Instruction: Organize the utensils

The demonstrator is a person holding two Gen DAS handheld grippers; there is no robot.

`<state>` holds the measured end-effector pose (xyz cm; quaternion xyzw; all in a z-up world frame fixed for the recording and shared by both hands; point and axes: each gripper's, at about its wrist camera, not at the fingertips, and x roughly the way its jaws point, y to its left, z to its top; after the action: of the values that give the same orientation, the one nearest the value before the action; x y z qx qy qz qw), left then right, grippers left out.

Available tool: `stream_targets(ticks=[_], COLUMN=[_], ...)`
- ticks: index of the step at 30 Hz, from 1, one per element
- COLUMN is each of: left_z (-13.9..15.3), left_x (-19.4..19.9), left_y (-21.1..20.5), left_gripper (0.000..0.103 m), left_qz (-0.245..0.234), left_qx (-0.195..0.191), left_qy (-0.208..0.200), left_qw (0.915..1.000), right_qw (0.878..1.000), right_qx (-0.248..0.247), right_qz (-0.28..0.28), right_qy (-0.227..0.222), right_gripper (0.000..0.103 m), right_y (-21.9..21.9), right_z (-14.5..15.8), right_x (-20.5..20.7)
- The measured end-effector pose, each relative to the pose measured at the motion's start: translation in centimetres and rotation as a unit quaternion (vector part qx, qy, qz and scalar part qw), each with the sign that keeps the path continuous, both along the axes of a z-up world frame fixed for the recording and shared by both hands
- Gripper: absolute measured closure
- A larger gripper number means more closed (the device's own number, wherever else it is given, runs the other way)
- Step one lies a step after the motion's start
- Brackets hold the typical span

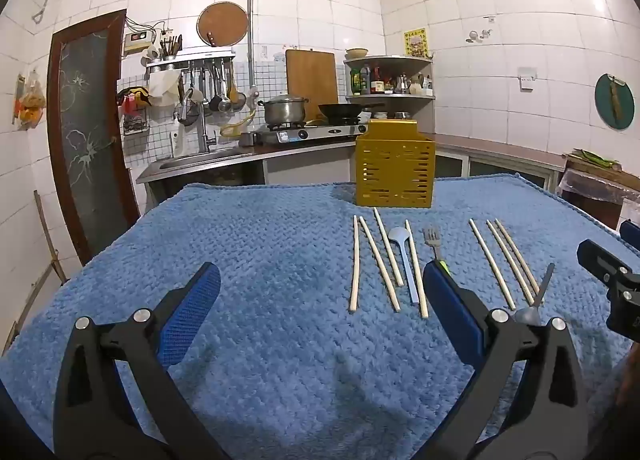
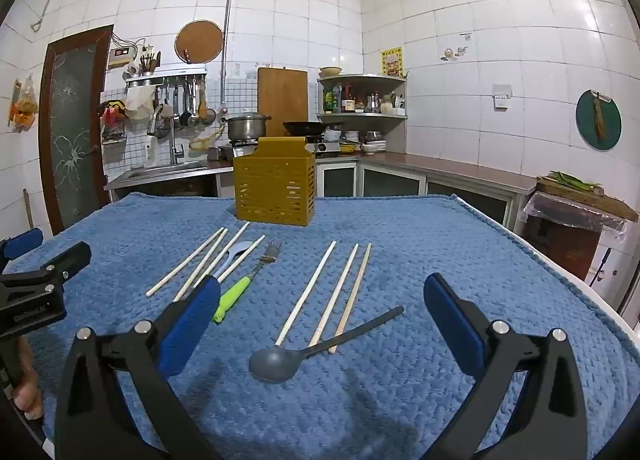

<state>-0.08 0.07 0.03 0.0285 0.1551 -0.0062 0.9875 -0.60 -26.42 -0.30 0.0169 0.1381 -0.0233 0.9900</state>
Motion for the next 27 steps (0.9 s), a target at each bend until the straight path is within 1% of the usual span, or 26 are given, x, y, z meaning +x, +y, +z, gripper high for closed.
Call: stream_targets(ticks=[7, 8, 13, 14, 27], left_z=[0.07, -0.27, -0.61, -0.32, -0.35], left_x=[-0.56, 0.11, -0.2, 0.07, 0.28], left_y=[0.5, -0.02, -0.06, -0.26, -0.11], left_gripper=[0.005, 0.005, 0.005, 0.005, 0.005], left_qz=[0.004, 0.0, 0.001, 0.0, -0.002], left_qx=[-0.002, 0.003, 0.004, 0.004, 0.003], left_qy=[0.0, 0.005, 0.003, 0.008, 0.009], left_qw=[1.0, 1.0, 1.0, 1.0, 1.0], right_qw=[1.0, 1.0, 1.0, 1.0, 1.0], right_qx=[-0.002, -0.002, -0.001, -0.001, -0.003], right_qz=[0.001, 0.0, -0.001, -0.002, -0.004], right_qy=[0.001, 0.0, -0.002, -0.003, 0.001], right_gripper=[0.004, 0.004, 0.004, 0.004, 0.004], right_y=[0.05, -0.02, -0.33, -0.34, 0.05], right_z=[0.02, 0.0, -0.14, -0.07, 0.08], right_x=[0.01, 0.0, -0.01, -0.21, -0.05])
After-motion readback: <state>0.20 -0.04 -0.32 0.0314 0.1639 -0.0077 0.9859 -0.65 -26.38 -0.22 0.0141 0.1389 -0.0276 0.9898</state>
